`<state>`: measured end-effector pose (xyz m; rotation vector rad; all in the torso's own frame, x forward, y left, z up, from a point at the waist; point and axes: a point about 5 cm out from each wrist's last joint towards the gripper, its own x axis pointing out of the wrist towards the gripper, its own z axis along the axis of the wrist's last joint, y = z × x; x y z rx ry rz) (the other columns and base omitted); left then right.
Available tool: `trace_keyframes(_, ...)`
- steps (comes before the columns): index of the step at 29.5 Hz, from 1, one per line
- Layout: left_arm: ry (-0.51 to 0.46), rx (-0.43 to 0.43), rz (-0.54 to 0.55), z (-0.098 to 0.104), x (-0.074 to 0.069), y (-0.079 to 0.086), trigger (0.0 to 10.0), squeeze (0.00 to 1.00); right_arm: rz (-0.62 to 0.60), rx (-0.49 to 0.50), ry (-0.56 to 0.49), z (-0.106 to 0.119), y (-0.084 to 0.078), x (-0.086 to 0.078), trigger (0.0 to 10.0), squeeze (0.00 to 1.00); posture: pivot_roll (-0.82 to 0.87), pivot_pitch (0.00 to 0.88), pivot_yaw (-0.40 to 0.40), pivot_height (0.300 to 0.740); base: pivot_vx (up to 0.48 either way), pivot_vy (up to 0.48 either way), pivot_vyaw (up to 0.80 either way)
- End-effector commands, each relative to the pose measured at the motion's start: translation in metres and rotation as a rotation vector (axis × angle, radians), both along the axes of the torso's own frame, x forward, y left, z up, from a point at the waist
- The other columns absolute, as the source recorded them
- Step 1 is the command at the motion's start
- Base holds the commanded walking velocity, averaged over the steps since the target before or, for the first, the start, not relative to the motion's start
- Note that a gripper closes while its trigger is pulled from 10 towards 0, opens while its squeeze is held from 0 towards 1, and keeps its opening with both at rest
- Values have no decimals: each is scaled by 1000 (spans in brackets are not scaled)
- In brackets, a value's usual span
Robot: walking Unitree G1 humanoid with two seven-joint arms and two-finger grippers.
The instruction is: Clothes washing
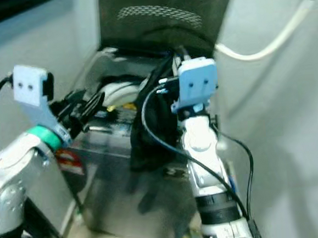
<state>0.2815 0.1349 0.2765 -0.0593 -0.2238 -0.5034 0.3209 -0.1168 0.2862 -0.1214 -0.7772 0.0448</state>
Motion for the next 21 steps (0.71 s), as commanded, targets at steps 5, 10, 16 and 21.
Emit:
trace_keyframes(5,-65,0,91,8,1,8,10000,0,59,7,40,-6,8,2,10000,0,159,0,-19,740,0,0,-800)
trace_keyframes(10,-141,-23,291,18,9,16,10000,0,364,77,191,-18,32,1,10000,0,160,0,-24,740,0,0,-475)
trace_keyframes(16,-159,-19,439,22,13,23,10000,0,484,65,231,-27,43,-7,10000,0,159,0,-23,740,61,0,0)
trace_keyframes(21,-174,-21,466,23,14,24,10000,0,507,46,240,-30,46,-9,10000,0,159,0,-23,740,426,0,0)
